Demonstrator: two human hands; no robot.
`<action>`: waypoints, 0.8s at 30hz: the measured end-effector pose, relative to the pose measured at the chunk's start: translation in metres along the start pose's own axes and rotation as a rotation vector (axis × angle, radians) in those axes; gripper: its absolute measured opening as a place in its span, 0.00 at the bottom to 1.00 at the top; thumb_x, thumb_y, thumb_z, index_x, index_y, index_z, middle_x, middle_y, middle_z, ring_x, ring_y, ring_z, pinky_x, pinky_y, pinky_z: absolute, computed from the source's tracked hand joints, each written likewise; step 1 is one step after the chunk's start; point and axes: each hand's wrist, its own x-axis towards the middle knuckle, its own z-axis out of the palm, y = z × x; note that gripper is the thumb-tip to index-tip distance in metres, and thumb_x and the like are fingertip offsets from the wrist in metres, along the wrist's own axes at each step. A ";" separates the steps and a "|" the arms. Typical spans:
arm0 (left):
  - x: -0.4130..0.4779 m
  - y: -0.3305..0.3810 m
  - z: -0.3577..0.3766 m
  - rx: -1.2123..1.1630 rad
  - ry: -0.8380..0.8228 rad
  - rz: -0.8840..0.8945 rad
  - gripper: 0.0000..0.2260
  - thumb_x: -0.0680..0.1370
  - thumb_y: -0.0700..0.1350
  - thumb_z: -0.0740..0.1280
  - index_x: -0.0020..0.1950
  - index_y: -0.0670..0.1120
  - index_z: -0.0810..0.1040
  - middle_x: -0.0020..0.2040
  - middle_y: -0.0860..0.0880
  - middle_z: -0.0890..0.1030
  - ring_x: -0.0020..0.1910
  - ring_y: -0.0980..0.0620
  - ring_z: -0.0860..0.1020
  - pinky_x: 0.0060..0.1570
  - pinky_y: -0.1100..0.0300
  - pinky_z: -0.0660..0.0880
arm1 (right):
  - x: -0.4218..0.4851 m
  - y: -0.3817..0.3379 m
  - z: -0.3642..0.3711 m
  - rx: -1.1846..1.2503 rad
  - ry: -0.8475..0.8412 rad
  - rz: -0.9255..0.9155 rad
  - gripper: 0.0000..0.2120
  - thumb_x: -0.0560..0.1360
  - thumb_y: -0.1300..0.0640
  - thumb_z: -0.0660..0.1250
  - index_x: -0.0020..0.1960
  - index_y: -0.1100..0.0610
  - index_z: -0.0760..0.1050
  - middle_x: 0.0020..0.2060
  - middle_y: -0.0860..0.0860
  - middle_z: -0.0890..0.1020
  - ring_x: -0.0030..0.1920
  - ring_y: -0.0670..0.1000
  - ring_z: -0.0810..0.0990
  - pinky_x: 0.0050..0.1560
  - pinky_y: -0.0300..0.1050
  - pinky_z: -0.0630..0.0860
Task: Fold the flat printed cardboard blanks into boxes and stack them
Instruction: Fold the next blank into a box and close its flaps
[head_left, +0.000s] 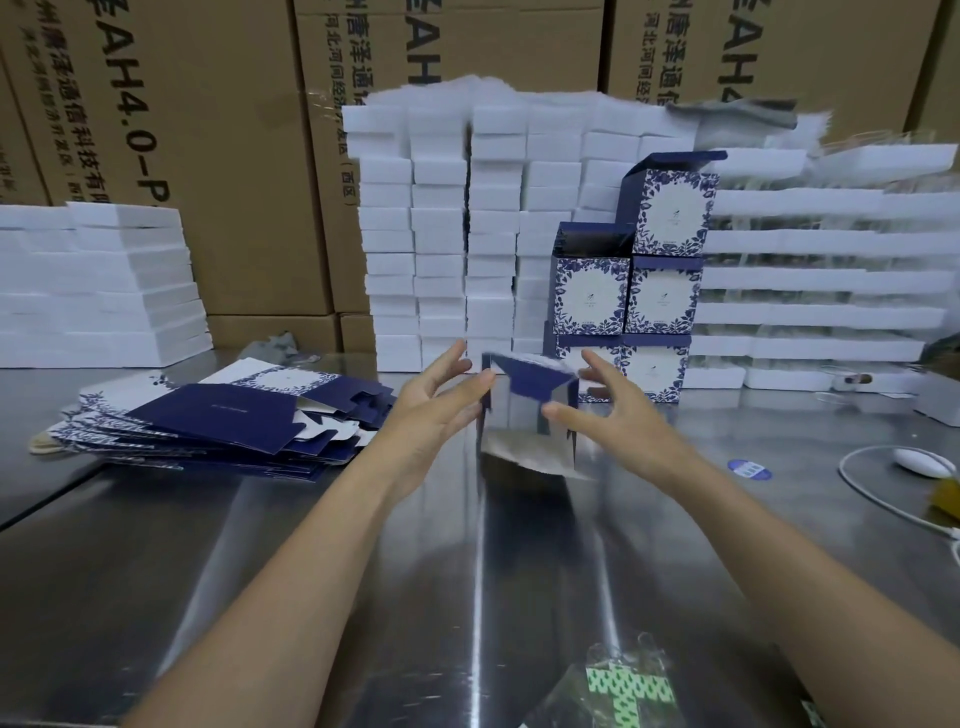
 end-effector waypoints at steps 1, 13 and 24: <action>0.001 -0.002 -0.002 0.035 0.010 0.010 0.43 0.65 0.59 0.84 0.78 0.56 0.74 0.69 0.57 0.80 0.65 0.59 0.81 0.70 0.57 0.76 | 0.000 0.000 0.001 0.033 -0.028 -0.004 0.58 0.63 0.29 0.80 0.85 0.42 0.56 0.74 0.38 0.71 0.72 0.41 0.73 0.68 0.39 0.71; 0.001 -0.009 -0.005 0.409 0.253 0.057 0.10 0.81 0.42 0.74 0.61 0.49 0.84 0.52 0.57 0.84 0.52 0.60 0.83 0.55 0.58 0.84 | 0.007 0.011 -0.001 0.265 0.065 0.077 0.09 0.81 0.63 0.72 0.61 0.57 0.82 0.54 0.59 0.86 0.50 0.51 0.84 0.46 0.42 0.85; 0.006 0.010 -0.022 -0.277 0.206 -0.078 0.08 0.85 0.47 0.68 0.56 0.47 0.85 0.45 0.51 0.86 0.42 0.53 0.84 0.55 0.53 0.80 | 0.010 -0.006 -0.024 1.016 -0.004 0.207 0.05 0.84 0.56 0.66 0.55 0.54 0.81 0.45 0.49 0.87 0.43 0.47 0.86 0.50 0.41 0.83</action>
